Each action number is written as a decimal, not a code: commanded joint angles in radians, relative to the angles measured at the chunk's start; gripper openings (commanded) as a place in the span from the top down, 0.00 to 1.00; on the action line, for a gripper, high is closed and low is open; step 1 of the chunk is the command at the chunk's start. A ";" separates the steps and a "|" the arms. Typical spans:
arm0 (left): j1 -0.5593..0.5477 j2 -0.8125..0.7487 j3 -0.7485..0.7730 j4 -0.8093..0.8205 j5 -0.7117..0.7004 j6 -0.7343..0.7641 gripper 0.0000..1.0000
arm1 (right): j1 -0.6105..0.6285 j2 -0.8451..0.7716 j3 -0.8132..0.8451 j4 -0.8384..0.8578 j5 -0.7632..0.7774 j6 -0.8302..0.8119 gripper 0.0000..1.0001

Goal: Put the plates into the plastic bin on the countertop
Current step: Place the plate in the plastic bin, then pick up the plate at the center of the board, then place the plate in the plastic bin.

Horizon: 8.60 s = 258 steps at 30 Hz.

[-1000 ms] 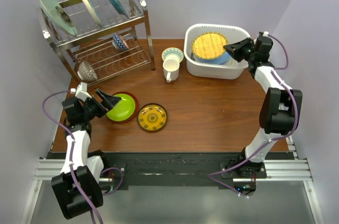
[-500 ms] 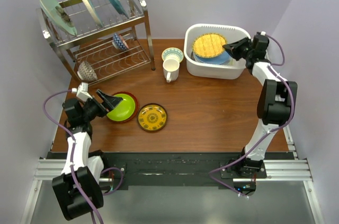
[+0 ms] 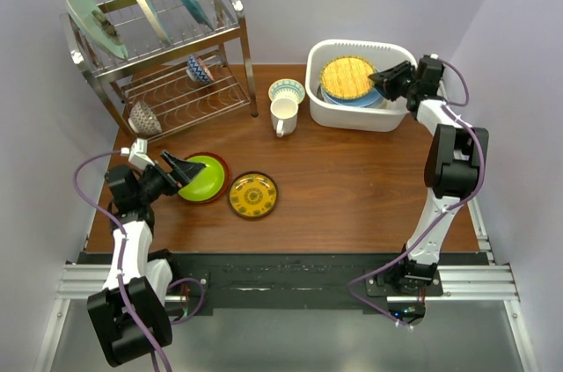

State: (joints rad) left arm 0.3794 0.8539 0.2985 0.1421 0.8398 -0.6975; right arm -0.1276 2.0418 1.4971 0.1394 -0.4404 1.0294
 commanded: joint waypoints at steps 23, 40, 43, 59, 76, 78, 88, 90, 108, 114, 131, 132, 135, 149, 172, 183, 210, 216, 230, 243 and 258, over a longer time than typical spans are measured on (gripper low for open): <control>-0.023 -0.001 -0.021 0.105 0.076 -0.045 0.00 | -0.017 -0.311 -0.008 -0.178 0.200 -0.206 0.31; -0.068 -0.082 0.031 -0.076 -0.086 0.032 0.00 | 0.120 -0.560 -0.225 -0.187 0.058 -0.239 0.31; -0.073 -0.104 0.039 -0.119 -0.145 0.038 0.00 | 0.173 -0.601 -0.283 -0.181 0.081 -0.250 0.31; -0.091 -0.053 0.065 -0.254 -0.332 0.030 0.05 | 0.404 -0.721 -0.534 -0.146 0.124 -0.252 0.32; -0.096 -0.049 0.077 -0.342 -0.536 0.009 0.10 | 0.643 -0.602 -0.563 -0.064 0.160 -0.221 0.34; -0.096 -0.038 0.073 -0.337 -0.533 0.007 0.11 | 0.669 -0.577 -0.549 -0.073 0.161 -0.232 0.34; -0.129 -0.039 0.039 -0.266 -0.467 0.018 0.12 | 0.732 -0.483 -0.583 -0.098 0.143 -0.267 0.38; -0.149 -0.036 0.034 -0.262 -0.469 0.016 0.12 | 0.747 -0.459 -0.580 -0.100 0.137 -0.276 0.39; -0.181 -0.035 0.037 -0.251 -0.458 0.020 0.11 | 0.798 -0.249 -0.564 -0.070 0.078 -0.296 0.53; -0.185 -0.030 0.036 -0.253 -0.459 0.021 0.11 | 0.803 -0.221 -0.567 -0.041 0.065 -0.284 0.61; -0.192 -0.019 0.044 -0.254 -0.464 0.032 0.11 | 0.816 -0.210 -0.577 0.000 0.042 -0.273 0.96; -0.192 -0.019 0.045 -0.256 -0.462 0.032 0.11 | 0.816 -0.218 -0.577 -0.009 0.046 -0.276 0.97; -0.194 -0.016 0.045 -0.253 -0.462 0.032 0.11 | 0.816 -0.242 -0.578 -0.020 0.051 -0.281 0.98; -0.195 -0.006 0.048 -0.239 -0.438 0.039 0.10 | 0.813 -0.379 -0.577 -0.083 0.071 -0.285 1.00; -0.203 -0.006 0.041 -0.217 -0.409 0.044 0.10 | 0.729 -0.603 -0.526 -0.231 0.054 -0.321 1.00; -0.206 -0.004 0.036 -0.211 -0.407 0.044 0.10 | 0.597 -0.638 -0.495 -0.280 -0.010 -0.350 1.00; -0.217 -0.010 0.033 -0.219 -0.423 0.039 0.10 | 0.327 -0.500 -0.186 -0.360 -0.096 -0.396 1.00; -0.218 -0.012 0.030 -0.217 -0.420 0.039 0.10 | 0.257 -0.447 -0.112 -0.368 -0.107 -0.397 1.00; -0.223 -0.015 0.027 -0.213 -0.421 0.039 0.10 | 0.131 -0.328 -0.021 -0.368 -0.067 -0.385 1.00; -0.223 -0.003 0.027 -0.202 -0.409 0.041 0.09 | -0.023 -0.212 0.000 -0.262 -0.127 -0.266 1.00; -0.224 0.019 0.031 -0.200 -0.407 0.047 0.09 | -0.033 -0.109 0.063 -0.218 -0.129 -0.203 1.00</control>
State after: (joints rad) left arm 0.1619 0.8665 0.3290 -0.1051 0.4160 -0.6834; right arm -0.1654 1.9396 1.5040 -0.1303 -0.5423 0.8047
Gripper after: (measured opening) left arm 0.902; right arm 0.069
